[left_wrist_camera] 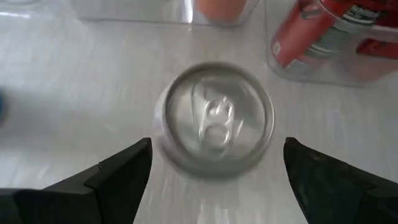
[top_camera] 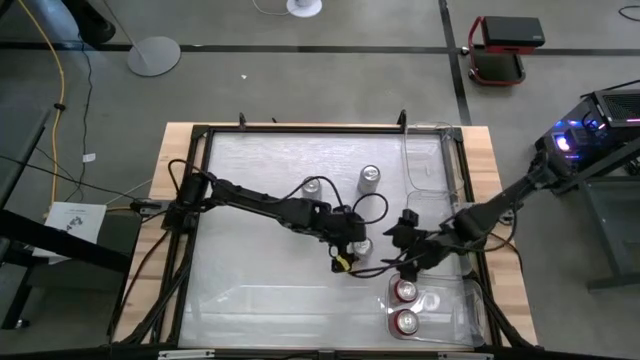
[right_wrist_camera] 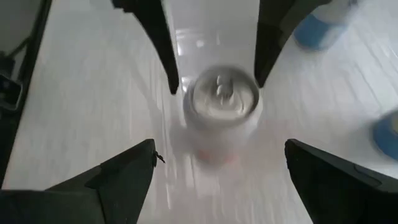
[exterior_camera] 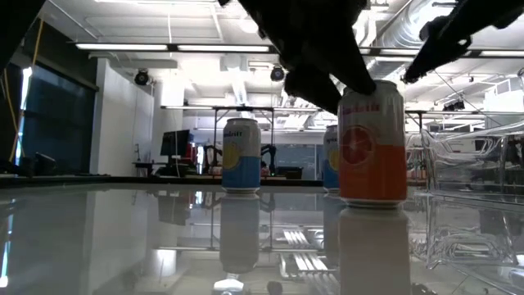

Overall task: Sort soda cans
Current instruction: Put the orange-white soda can into the center transparent bin

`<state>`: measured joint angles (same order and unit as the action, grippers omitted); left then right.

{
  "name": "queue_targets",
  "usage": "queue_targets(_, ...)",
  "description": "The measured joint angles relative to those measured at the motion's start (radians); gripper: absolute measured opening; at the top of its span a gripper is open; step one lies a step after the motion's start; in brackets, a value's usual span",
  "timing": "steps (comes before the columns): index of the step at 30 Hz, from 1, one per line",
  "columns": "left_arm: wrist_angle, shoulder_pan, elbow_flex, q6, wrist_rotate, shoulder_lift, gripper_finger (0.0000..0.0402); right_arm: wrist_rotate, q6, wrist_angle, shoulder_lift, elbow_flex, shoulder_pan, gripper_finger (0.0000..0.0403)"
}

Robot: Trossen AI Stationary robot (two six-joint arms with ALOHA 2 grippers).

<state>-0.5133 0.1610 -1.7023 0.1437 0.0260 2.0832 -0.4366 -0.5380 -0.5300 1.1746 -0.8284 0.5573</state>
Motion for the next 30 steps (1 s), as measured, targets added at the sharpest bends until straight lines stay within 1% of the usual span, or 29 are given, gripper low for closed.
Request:
queue_targets(5, -0.124, 0.046, 0.000, 0.014, 0.116, -0.076, 0.0340, 0.006, 0.054, 0.109, 0.074, 0.000, -0.054, 0.0346)
queue_targets(8, -0.201, 0.078, 0.024, 0.061, 0.223, -0.132, 0.0340, 0.043, 0.091, 0.169, 0.107, 0.000, -0.095, 0.0346)
queue_targets(11, -0.244, 0.108, 0.095, 0.137, 0.324, -0.187, 0.0340, 0.129, 0.118, 0.244, 0.129, 0.000, -0.128, 0.0346)
queue_targets(13, -0.241, 0.125, 0.157, 0.192, 0.361, -0.227, 0.0340, 0.177, 0.140, 0.280, 0.146, 0.000, -0.143, 0.0346)
queue_targets(16, -0.194, 0.149, 0.260, 0.274, 0.416, -0.282, 0.0340, 0.175, 0.175, 0.292, 0.185, 0.000, -0.158, 0.0346)
queue_targets(19, -0.128, 0.165, 0.358, 0.332, 0.442, -0.323, 0.0340, 0.130, 0.200, 0.308, 0.228, -0.003, -0.175, 0.0346)
queue_targets(23, -0.046, 0.177, 0.446, 0.378, 0.453, -0.358, 0.0340, 0.113, 0.218, 0.325, 0.269, -0.005, -0.195, 0.0346)
queue_targets(27, -0.032, 0.181, 0.475, 0.387, 0.455, -0.356, 0.0340, 0.137, 0.217, 0.314, 0.270, -0.016, -0.191, 0.0346)
queue_targets(30, -0.025, 0.186, 0.478, 0.387, 0.456, -0.357, 0.0340, 0.157, 0.209, 0.256, 0.255, -0.045, -0.178, 0.0346)
